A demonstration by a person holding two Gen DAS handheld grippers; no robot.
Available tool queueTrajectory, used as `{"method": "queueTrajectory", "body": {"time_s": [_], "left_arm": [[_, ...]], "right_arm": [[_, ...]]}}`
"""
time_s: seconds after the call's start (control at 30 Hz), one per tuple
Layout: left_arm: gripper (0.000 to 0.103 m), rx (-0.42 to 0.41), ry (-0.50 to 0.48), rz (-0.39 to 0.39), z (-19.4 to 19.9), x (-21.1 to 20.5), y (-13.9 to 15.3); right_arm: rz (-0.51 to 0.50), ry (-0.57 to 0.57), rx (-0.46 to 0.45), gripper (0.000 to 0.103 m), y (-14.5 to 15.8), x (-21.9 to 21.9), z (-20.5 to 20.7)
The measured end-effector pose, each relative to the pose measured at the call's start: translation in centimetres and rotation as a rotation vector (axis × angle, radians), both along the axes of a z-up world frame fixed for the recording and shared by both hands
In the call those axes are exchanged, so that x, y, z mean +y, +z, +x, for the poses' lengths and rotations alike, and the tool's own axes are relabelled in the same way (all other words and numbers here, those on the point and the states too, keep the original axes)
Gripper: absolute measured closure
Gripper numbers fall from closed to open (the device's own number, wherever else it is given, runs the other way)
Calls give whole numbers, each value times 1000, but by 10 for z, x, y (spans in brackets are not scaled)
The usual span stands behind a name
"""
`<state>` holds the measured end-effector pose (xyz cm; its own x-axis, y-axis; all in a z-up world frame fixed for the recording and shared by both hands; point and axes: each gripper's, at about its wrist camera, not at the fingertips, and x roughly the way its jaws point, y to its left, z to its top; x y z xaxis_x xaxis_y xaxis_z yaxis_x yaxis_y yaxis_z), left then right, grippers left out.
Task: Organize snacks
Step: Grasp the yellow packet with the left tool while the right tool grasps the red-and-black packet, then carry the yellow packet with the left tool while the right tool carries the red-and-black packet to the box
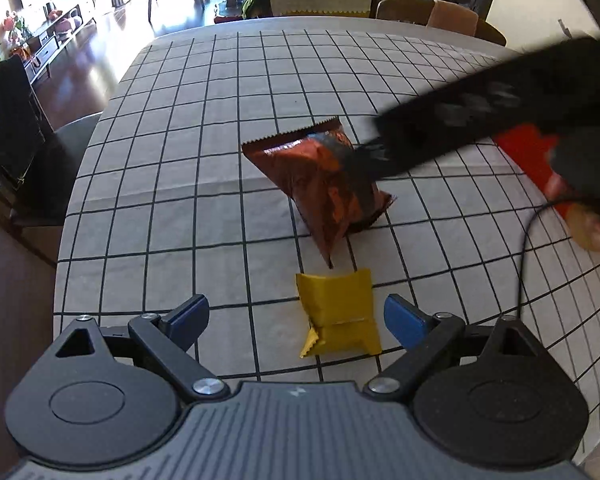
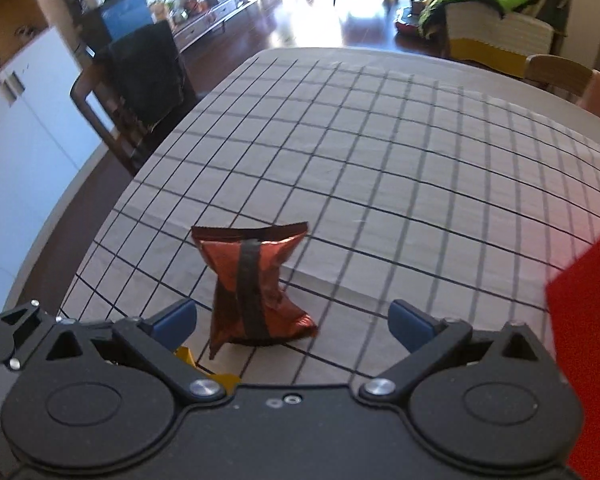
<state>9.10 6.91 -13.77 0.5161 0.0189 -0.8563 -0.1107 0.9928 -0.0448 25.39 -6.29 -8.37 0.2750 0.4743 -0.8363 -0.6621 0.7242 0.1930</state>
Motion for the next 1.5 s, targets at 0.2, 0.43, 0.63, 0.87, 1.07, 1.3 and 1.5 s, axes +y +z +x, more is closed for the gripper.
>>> {"method": "queueTrajectory", "body": {"time_s": [0.2,0.43,0.63,0.87,1.07,1.3,1.5], "left_arm": [[8,13,-29,34,1,-11,-11],[9,6,-65,57,6,-24,-16],[26,37,-100,80,10,-37,-22],[46,44,-110,62,13,-39,-23],[65,36,-95,39,15,-35,-23],[68,45,-35,-9,17,-22,-22],[68,53,37,-63,21,-4,-18]], "right_arm": [[-56,55,-6,4,-15,28,2],[-113,99,-41,16,-28,46,0],[-149,125,-72,27,-34,52,-3],[-143,157,-75,53,-36,53,-7],[-116,144,-76,62,-32,41,-5],[-60,63,-47,67,-24,10,-1],[-25,-5,-27,68,-14,-26,-3]]}}
